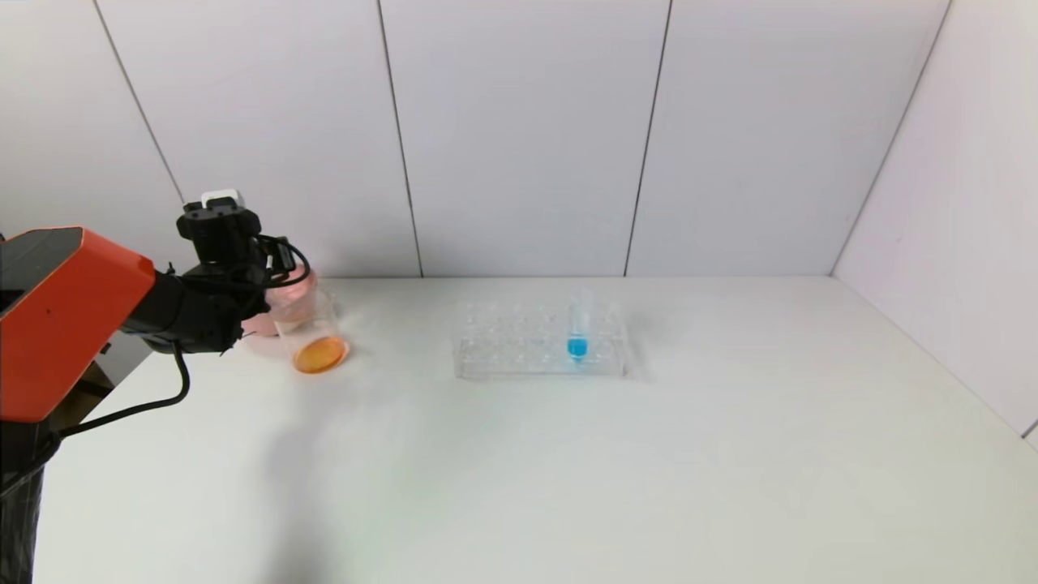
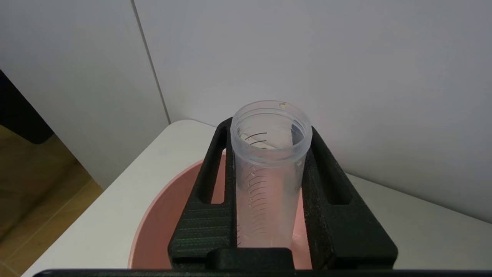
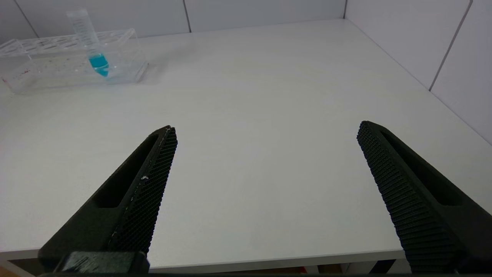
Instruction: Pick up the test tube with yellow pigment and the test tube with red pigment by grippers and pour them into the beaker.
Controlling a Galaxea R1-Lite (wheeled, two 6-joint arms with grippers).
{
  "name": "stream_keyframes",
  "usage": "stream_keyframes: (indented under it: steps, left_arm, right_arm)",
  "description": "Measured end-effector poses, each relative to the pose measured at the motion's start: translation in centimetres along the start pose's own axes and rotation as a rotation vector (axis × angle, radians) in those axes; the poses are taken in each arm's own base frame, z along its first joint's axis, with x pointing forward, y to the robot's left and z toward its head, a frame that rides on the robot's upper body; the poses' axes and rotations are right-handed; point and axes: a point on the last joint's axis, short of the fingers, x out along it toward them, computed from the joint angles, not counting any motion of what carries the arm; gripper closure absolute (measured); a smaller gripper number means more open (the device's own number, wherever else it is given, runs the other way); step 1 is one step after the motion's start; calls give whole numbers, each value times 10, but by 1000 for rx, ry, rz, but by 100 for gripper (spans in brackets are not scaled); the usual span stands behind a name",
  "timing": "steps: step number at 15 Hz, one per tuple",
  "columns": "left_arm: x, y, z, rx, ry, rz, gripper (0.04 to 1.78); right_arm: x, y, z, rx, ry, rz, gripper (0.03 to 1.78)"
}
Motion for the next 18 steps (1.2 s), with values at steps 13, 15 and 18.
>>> stream_keyframes:
  steps: [13,15,18]
  left_arm:
    - [-58,-8,100,-52,-145,-65,5]
    - [-91,-9,123,-52,-146,-102,5]
    - [-151,-2,147,-27,-159,-203,6]
  right_arm:
    - [0,0,0,0,0,0,10]
    - [0,0,0,0,0,0,10]
    - [0,0,0,0,0,0,10]
